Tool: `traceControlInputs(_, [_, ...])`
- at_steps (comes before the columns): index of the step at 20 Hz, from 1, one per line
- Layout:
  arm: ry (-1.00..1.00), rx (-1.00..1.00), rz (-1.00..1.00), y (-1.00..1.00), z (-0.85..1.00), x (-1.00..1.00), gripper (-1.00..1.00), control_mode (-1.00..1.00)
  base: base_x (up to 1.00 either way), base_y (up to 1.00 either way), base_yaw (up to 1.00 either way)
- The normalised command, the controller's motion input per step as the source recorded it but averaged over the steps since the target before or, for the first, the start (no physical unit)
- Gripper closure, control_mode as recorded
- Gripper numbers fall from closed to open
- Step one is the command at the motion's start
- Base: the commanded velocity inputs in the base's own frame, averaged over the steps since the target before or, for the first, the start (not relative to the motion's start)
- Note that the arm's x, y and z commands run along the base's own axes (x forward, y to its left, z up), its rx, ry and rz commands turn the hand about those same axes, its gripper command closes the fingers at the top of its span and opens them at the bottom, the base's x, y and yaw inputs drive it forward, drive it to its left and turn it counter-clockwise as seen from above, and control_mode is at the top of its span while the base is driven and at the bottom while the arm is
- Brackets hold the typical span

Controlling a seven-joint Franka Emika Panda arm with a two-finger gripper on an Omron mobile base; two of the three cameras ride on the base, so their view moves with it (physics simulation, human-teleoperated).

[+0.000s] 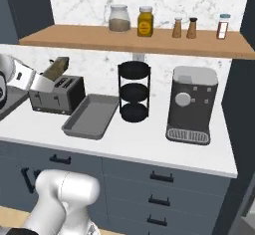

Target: Place one garlic and one fish in each tupperware on the nearby counter, to pack two identical lunches.

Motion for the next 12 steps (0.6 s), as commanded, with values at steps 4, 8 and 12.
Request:
traceControlInputs(4, [0.0,0.0,0.0,0.0,0.0,0.0,1.0,1.0,0.0,0.61,-0.08])
traceControlInputs(8, [0.0,0.0,0.0,0.0,0.0,0.0,1.0,1.0,0.14,0.12,-0.12])
traceControlInputs(12, [0.0,0.0,0.0,0.0,0.0,0.0,1.0,1.0,0.38,0.0,-0.08])
